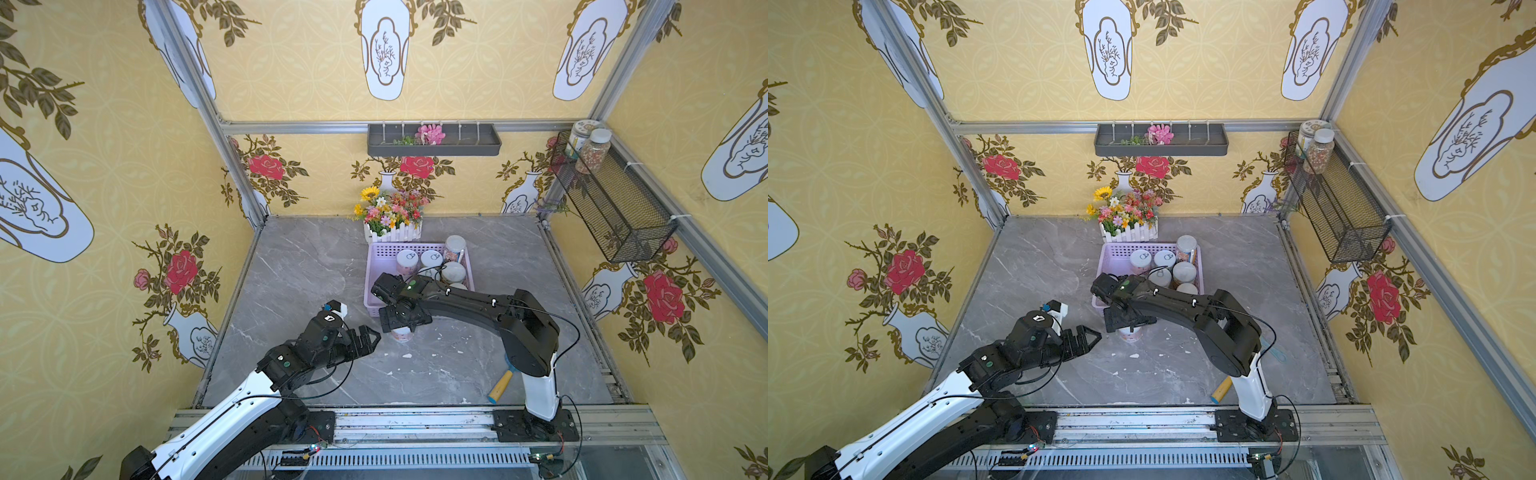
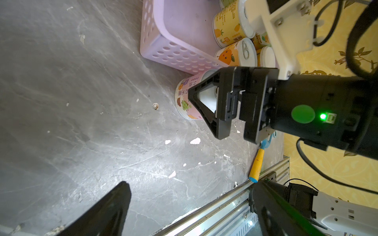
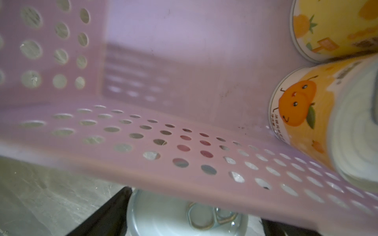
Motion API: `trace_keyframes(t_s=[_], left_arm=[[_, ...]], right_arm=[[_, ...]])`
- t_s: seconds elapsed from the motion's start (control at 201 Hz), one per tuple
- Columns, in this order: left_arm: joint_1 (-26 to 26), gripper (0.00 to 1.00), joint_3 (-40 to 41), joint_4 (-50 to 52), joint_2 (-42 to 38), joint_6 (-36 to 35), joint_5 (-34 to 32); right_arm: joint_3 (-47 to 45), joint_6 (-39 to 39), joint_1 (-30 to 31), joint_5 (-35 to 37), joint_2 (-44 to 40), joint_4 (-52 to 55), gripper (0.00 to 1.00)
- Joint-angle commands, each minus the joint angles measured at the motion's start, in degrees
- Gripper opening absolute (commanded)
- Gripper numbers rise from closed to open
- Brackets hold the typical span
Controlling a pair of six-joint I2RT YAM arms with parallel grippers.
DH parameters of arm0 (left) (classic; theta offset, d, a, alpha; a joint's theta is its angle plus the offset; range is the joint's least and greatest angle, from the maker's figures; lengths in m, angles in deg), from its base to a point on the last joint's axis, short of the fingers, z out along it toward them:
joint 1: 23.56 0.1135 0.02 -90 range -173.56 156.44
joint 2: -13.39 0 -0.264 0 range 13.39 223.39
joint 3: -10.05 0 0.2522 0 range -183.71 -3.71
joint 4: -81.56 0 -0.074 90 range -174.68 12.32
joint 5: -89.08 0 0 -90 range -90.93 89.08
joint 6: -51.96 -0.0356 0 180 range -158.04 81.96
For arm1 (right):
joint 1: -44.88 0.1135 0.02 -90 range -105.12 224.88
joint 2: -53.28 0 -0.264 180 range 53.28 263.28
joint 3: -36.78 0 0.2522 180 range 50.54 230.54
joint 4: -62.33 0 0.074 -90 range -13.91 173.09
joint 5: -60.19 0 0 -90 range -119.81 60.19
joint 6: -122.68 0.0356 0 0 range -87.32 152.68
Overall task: Put the canned food in the basket
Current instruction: Pick up the canned food from the center of the board.
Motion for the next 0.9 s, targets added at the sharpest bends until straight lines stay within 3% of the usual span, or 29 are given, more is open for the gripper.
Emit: trace_keyframes(t_s=[0.0,0.896], left_arm=[[0.08,0.99,0.16,-1.09,0.20,-0.18,0.36],[0.07,0.99,0.08,-1.46,1.37,-0.84,0.53]], right_arm=[[0.82,-0.68,0.04,0.53,0.54,1.59,1.00],[0.66,-1.18,0.64,-1.37,-0.29,1.68,0.70]])
